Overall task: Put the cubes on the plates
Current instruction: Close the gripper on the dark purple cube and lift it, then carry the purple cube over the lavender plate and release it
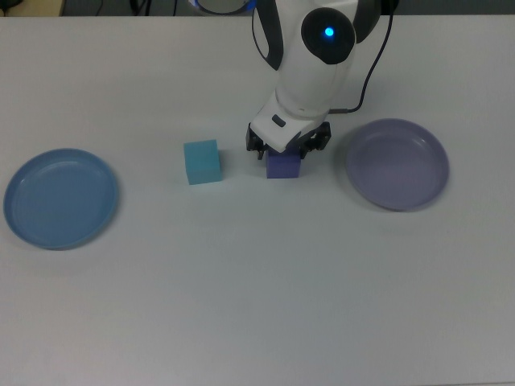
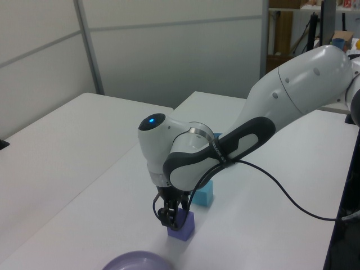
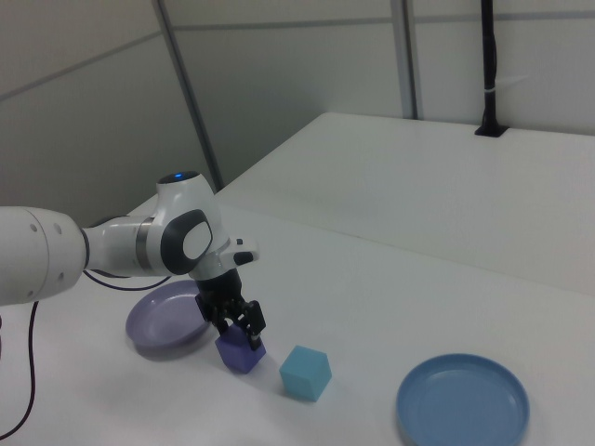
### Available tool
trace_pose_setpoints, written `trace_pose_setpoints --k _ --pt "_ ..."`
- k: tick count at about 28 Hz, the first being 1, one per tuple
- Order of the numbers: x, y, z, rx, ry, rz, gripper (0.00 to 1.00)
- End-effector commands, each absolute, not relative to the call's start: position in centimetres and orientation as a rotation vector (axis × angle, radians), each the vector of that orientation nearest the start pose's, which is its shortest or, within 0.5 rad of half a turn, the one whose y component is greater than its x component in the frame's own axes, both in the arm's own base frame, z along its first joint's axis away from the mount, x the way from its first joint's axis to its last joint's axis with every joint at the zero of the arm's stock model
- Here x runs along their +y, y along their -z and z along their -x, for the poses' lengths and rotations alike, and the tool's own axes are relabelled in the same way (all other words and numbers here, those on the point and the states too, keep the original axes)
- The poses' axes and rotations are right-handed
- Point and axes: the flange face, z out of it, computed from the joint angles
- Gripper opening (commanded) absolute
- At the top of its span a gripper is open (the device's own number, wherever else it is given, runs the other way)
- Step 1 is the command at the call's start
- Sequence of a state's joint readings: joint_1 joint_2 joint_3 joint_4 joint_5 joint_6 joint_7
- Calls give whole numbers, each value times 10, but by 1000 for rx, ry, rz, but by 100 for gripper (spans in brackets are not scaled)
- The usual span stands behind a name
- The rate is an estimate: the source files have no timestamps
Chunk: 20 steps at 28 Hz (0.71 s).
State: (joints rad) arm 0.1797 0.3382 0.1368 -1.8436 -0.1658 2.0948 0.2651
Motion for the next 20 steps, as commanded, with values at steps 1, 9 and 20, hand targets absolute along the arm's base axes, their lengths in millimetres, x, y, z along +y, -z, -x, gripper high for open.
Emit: trace_pose_setpoints --k 1,9,20 --pt "183 -331 -596 -225 -71 3285 35" --pt "182 -367 -598 -130 6 3289 25" --pt "298 -398 -559 -283 114 3309 27"
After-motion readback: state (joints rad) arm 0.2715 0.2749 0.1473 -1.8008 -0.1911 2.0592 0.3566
